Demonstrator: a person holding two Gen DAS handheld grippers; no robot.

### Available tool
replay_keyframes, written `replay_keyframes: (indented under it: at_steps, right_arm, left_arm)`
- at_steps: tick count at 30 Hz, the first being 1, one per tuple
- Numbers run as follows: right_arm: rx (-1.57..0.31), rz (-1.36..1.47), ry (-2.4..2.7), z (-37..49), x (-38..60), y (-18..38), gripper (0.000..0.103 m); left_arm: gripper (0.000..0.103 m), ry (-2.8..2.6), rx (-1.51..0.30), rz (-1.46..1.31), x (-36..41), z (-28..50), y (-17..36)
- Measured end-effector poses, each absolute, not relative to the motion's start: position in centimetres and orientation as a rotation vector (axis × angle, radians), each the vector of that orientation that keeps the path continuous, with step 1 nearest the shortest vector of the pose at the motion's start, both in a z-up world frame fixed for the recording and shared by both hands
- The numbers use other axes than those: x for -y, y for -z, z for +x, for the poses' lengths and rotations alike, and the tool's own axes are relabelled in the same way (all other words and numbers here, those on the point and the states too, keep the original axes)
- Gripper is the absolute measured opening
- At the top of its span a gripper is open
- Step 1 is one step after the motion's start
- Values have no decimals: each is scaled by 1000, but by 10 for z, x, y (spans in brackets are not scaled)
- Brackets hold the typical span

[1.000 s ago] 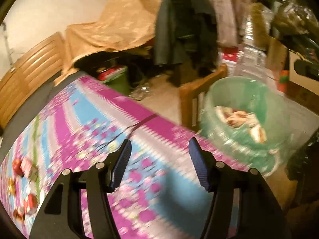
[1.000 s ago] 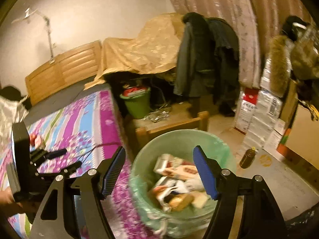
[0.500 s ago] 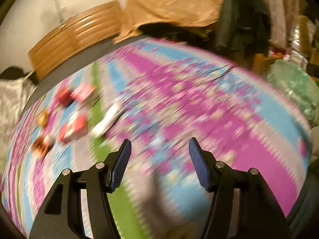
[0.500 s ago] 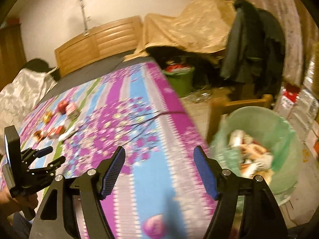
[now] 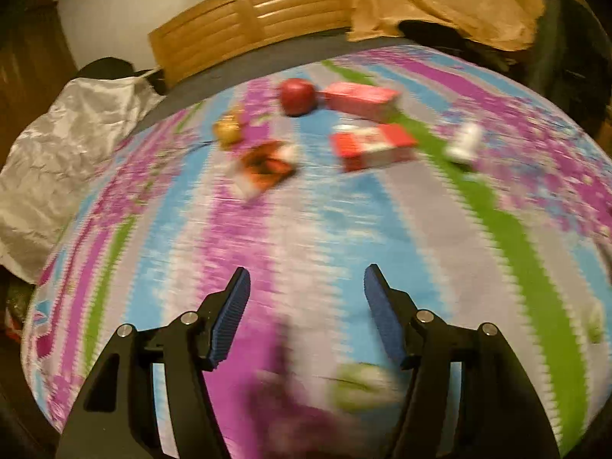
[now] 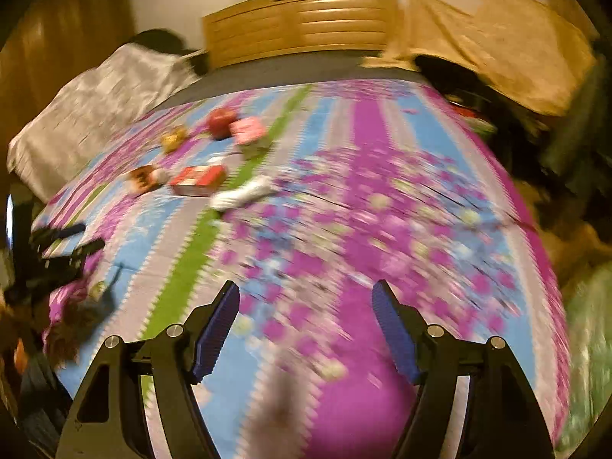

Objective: Collect trash
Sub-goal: 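Swing both tools back toward the trash on the bed, then grasp the orange-white paper cup with the left gripper while the right gripper grasps the red cigarette box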

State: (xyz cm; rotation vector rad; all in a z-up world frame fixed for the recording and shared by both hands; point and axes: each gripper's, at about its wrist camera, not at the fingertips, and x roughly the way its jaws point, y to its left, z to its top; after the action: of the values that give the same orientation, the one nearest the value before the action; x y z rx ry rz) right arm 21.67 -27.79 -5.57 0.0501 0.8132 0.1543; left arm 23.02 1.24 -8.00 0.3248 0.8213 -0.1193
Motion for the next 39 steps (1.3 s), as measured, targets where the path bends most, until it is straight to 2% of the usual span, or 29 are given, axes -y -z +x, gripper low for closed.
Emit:
replay_keyframes:
  at_steps: [7, 11, 14, 24, 28, 29, 30, 31, 32, 33, 36, 39]
  right_arm:
    - [-793, -108, -383, 276, 201, 43, 82]
    - [-813, -218, -520, 315, 167, 44, 94]
    - [-839, -283, -599, 361, 144, 46, 98]
    - [-982, -495, -795, 464, 74, 88, 98]
    - [-1061, -495, -834, 484, 62, 113, 98]
    - [-1079, -504, -826, 486, 60, 120, 89]
    - [-1087, -525, -798, 487, 58, 126, 79]
    - [-1078, -507, -799, 484, 58, 127, 69]
    - [-1051, -503, -777, 478, 56, 124, 65]
    - [-1025, -525, -752, 468, 53, 122, 64]
    - [-921, -594, -705, 417, 43, 109, 62]
    - [-853, -581, -703, 352, 42, 94, 62]
  left_arm:
    - [67, 200, -829, 396, -47, 274, 78]
    - [70, 284, -812, 463, -49, 301, 80]
    - [70, 337, -813, 461, -54, 332, 80]
    - [70, 493, -844, 396, -57, 392, 93]
    - [70, 550, -866, 469, -44, 398, 107]
    - [65, 557, -885, 479, -40, 401, 112]
    - [38, 568, -899, 475, -40, 402, 116]
    - [27, 582, -918, 463, -39, 403, 119]
    - [23, 581, -906, 454, -39, 400, 118]
    - [15, 584, -894, 448, -38, 395, 115]
    - [4, 569, -855, 403, -43, 372, 104]
    - [4, 554, -815, 330, -57, 330, 88]
